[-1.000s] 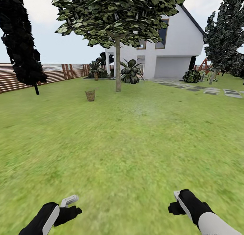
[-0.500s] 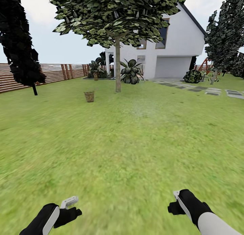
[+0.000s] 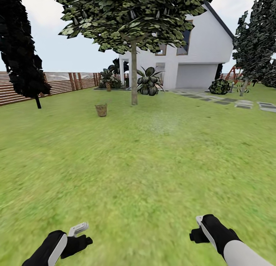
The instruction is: Take the three Easter eggs out of the wicker basket on the lawn in the garden, then place them on the lawn next to a single tree (choose any tree) so that all three eggs are next to the same tree and none are left in the basket.
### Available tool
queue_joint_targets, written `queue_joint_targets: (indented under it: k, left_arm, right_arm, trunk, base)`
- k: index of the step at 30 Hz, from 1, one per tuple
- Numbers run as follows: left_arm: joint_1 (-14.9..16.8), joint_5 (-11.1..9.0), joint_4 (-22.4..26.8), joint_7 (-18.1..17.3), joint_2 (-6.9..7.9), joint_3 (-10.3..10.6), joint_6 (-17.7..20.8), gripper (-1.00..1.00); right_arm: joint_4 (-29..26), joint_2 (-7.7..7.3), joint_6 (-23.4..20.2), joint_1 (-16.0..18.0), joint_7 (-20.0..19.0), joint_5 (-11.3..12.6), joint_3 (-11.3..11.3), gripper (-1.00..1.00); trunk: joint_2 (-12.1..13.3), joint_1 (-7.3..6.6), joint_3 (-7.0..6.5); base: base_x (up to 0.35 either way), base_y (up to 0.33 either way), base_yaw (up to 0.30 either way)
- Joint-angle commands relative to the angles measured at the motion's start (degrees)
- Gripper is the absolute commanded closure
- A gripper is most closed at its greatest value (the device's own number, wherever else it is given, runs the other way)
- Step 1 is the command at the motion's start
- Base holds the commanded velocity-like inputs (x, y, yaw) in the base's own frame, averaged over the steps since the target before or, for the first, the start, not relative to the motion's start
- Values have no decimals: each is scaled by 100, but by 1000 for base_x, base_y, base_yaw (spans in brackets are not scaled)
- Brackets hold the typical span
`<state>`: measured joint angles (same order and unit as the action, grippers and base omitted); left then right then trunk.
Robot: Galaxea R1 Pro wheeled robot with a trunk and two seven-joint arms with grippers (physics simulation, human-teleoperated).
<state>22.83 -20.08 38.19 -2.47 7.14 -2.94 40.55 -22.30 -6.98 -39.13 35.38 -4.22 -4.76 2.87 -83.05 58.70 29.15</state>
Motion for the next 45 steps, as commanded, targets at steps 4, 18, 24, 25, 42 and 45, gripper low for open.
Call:
queue_joint_targets:
  k: [4,18,24,25,42,45]
  left_arm:
    - [3,12,4,-26,4,-20,30,-100]
    - [3,12,6,-26,7,-22,26,-100]
    - [3,9,5,-34,7,-22,29,-100]
    - [3,11,5,-34,7,-22,28,-100]
    - [3,12,2,-33,-29,-14,23,-100]
    - [3,14,-3,-28,-66,-14,23,-100]
  right_arm:
    - [-11,-5,-33,0,-44,-52,29,-100]
    - [-11,-5,-33,2,-44,-52,28,-100]
    - [-11,-5,-23,3,-44,-46,21,-100]
    - [-10,-5,-22,2,-44,-44,21,-100]
    - [531,-29,536,0,-78,-27,-4,-100]
    - [520,-43,580,2,-85,-26,-9,-100]
  trunk:
    - [-3,3,6]
    - [-3,3,6]
    - [-3,3,6]
    - [-3,3,6]
    - [-3,3,6]
    - [-3,3,6]
  base:
    - [319,187,0]
    - [319,187,0]
    - [319,187,0]
    - [319,187,0]
    - [320,151,0]
    - [321,123,0]
